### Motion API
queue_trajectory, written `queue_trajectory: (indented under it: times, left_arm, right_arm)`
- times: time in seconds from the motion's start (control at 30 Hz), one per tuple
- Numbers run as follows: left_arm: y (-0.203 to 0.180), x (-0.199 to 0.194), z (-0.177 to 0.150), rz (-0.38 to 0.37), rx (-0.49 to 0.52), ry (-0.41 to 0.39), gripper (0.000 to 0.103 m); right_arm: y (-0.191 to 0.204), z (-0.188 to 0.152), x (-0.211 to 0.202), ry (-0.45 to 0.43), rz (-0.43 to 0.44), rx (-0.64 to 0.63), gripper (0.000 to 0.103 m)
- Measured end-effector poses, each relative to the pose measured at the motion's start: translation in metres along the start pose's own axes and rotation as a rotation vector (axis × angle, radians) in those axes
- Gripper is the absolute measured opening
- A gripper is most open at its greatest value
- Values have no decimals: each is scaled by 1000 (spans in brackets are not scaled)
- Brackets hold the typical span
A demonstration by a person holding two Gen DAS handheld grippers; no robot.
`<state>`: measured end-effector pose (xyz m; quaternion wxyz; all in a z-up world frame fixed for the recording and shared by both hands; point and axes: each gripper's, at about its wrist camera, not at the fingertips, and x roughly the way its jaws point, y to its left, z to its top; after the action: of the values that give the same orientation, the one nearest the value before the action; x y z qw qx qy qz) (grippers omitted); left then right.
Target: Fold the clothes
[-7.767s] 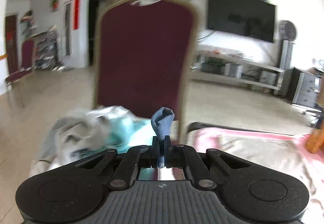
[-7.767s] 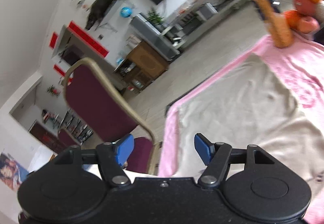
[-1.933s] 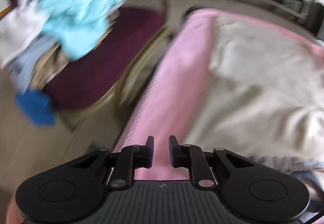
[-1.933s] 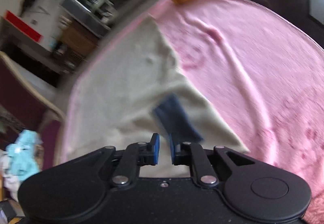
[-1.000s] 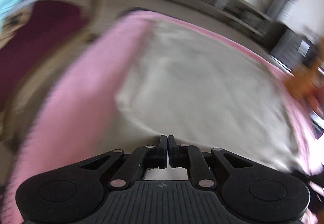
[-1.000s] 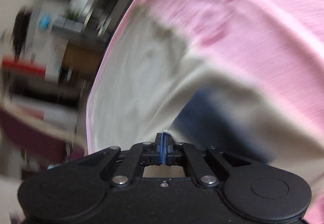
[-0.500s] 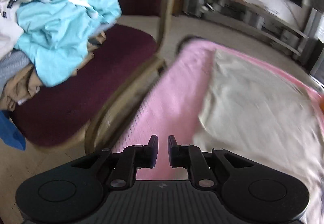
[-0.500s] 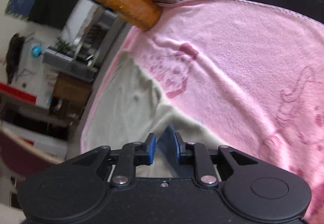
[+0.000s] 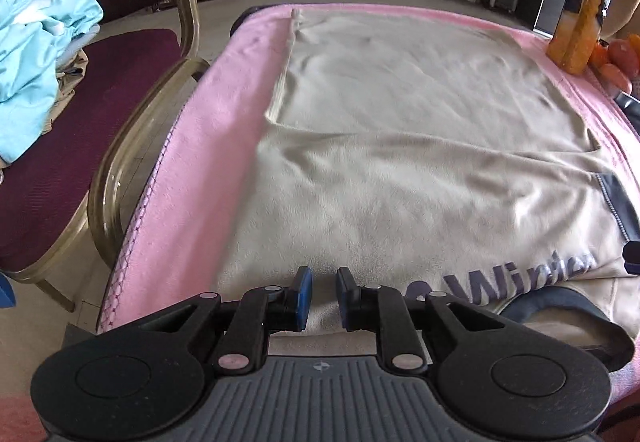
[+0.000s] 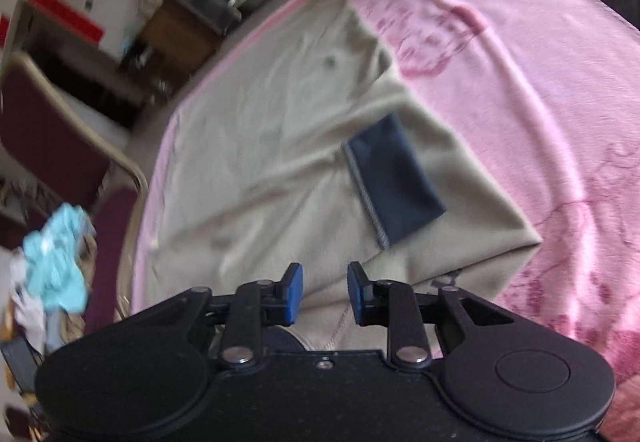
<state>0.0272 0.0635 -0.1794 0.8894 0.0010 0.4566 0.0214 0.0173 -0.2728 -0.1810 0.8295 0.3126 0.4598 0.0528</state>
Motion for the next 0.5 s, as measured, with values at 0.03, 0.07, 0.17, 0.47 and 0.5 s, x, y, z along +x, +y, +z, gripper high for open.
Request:
queue_trajectory:
  times: [0.03,0.07,0.17,0.47,0.5]
  left_arm:
    - [0,2,0,0,0,4,18]
    - [0,3,-1,0,4,6,18]
    - [-6,3,-2,17,47,3,17]
    - [-17,-11,-18,59,125,14,18]
    - [-20,-13,-21,61,137,13,18]
  right_arm:
    - [4,-2,3,10,-13,-30,24]
    - [8,-4,7,21,-25,-60,24]
    - [19,-11,13,41,-64,-147,23]
    - [32,-38,2,77,-170,-318,22]
    - [32,-42,0,82,-171,-320,22]
